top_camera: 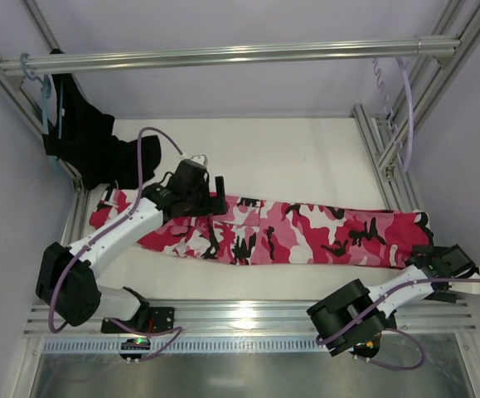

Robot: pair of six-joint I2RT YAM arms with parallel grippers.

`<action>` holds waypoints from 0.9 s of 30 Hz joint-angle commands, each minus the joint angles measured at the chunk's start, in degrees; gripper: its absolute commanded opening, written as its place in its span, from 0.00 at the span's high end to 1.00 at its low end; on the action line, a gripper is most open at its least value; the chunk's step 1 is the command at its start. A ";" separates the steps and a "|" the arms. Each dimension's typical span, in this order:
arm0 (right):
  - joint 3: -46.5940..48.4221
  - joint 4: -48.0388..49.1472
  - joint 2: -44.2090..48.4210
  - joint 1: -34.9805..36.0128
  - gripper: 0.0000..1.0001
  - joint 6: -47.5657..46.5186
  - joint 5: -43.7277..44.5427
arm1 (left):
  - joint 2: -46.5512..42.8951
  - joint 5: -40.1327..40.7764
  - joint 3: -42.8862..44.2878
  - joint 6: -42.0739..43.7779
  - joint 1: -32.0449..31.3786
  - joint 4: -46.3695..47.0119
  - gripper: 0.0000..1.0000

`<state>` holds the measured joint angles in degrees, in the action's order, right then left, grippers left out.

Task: Place the trousers on the hanger
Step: Fold the trousers

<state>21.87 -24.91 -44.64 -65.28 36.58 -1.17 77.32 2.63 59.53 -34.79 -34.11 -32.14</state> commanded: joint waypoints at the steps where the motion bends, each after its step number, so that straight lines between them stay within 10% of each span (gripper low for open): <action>1: -0.95 8.02 -2.63 -1.17 0.00 0.77 -5.06 | 1.60 0.53 5.15 -0.81 -0.17 -0.55 0.00; 16: -7.46 27.19 -20.13 -10.22 0.08 4.82 -21.86 | 8.90 -1.14 14.38 -0.99 -0.17 0.42 0.00; 27: -3.42 18.69 -15.31 -11.10 0.82 2.80 -17.82 | 7.85 1.40 15.88 -0.11 -0.17 -1.43 0.01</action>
<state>16.25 -1.21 -62.50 -75.99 40.69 -20.73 87.11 2.83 74.35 -35.55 -34.11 -33.23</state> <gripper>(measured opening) 0.214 0.991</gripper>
